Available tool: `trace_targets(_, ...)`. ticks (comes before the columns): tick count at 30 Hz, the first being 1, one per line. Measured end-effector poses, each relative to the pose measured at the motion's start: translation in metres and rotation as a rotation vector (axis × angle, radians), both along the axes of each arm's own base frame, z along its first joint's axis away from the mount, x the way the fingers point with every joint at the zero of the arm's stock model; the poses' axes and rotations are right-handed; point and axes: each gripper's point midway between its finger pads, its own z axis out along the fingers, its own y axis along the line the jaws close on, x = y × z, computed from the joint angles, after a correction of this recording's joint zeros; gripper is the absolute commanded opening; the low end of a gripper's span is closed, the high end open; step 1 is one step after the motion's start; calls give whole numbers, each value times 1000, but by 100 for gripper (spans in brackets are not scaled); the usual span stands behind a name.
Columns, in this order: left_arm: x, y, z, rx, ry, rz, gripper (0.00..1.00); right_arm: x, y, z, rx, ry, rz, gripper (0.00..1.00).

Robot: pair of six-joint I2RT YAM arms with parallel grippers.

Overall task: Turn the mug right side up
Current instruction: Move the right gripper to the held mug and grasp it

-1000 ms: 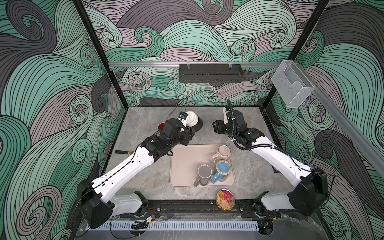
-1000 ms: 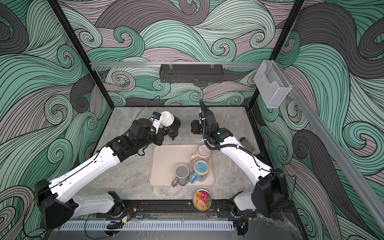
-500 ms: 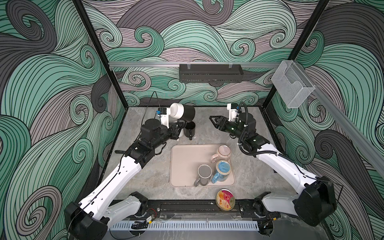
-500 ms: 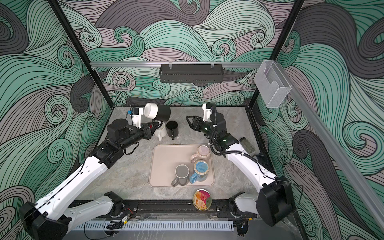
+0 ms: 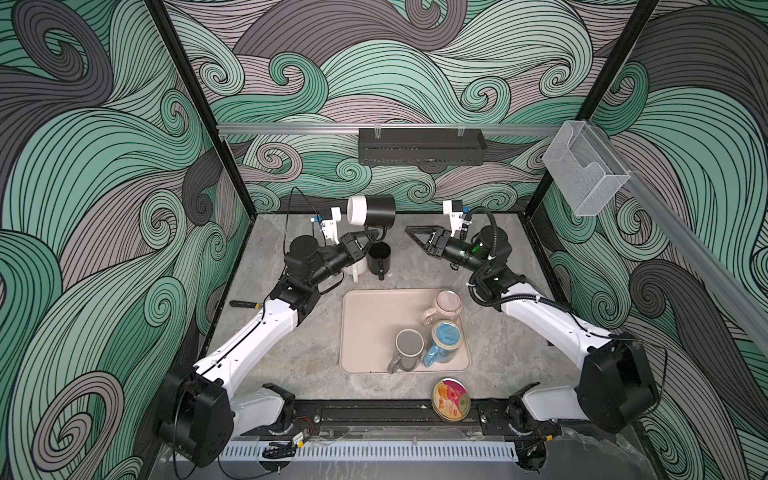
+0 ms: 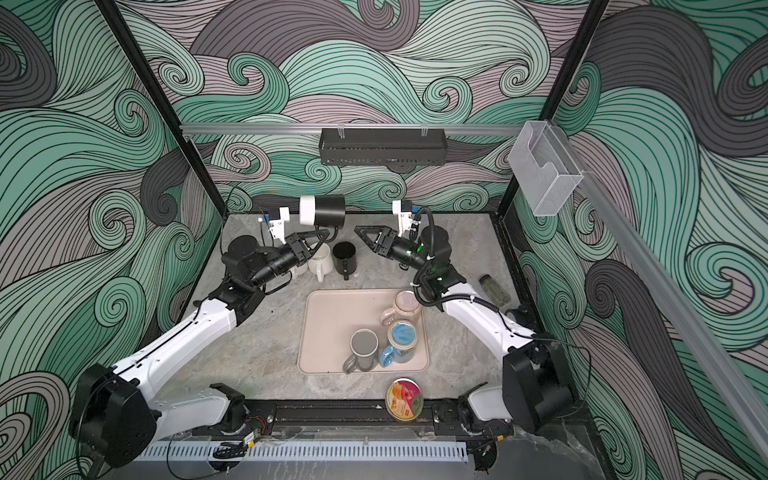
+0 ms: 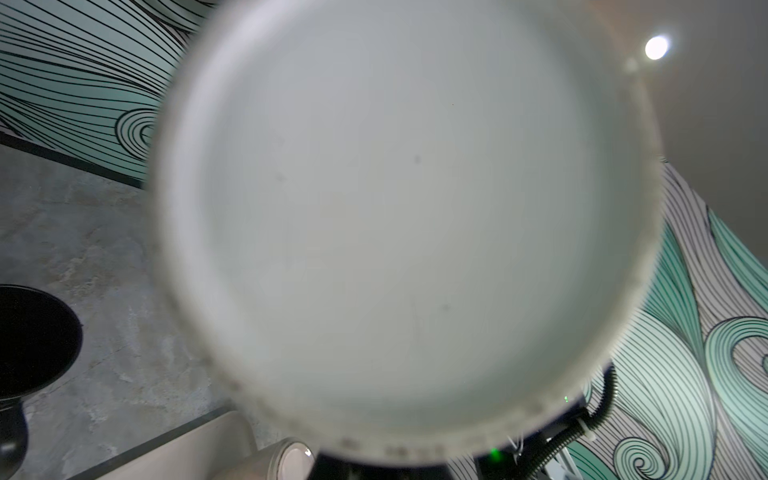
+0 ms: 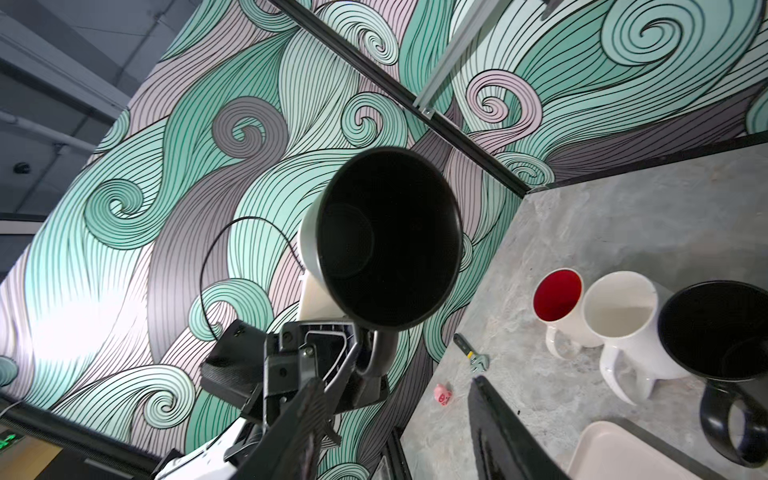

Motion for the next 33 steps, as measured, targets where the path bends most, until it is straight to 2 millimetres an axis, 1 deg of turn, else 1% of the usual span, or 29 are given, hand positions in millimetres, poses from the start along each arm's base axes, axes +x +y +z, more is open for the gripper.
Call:
trace_targets(5,-3,-6,14,-76,-15,-51,0,-11,10,5,21,-10,50,52)
trace_targets(7,-3,-8,15,-96,-13,-74,0,-12,15,4,28,-6,66,51)
trace_targets(10,-3,-13,12,-107,5,-108,0,-11,17,0,31,10,73,50)
trace_targets(13,-3,-16,9,-113,23,-125,0,-10,17,0,34,12,71,44)
trace_targets(15,-4,-16,11,-120,18,-130,0,-9,17,3,37,7,69,39)
trace_targets(17,-6,-17,14,-126,8,-138,0,-7,20,5,44,4,70,37)
trace_targets(20,-8,-18,16,-128,-1,-147,0,-2,24,5,53,8,73,37)
trace_targets(24,-9,-18,16,-126,0,-150,0,-1,26,4,55,13,77,36)
trace_targets(29,-11,-22,15,-119,-2,-161,0,-3,30,11,65,-2,81,34)
trace_targets(33,-14,-25,14,-117,-2,-171,0,-4,32,10,64,1,86,32)
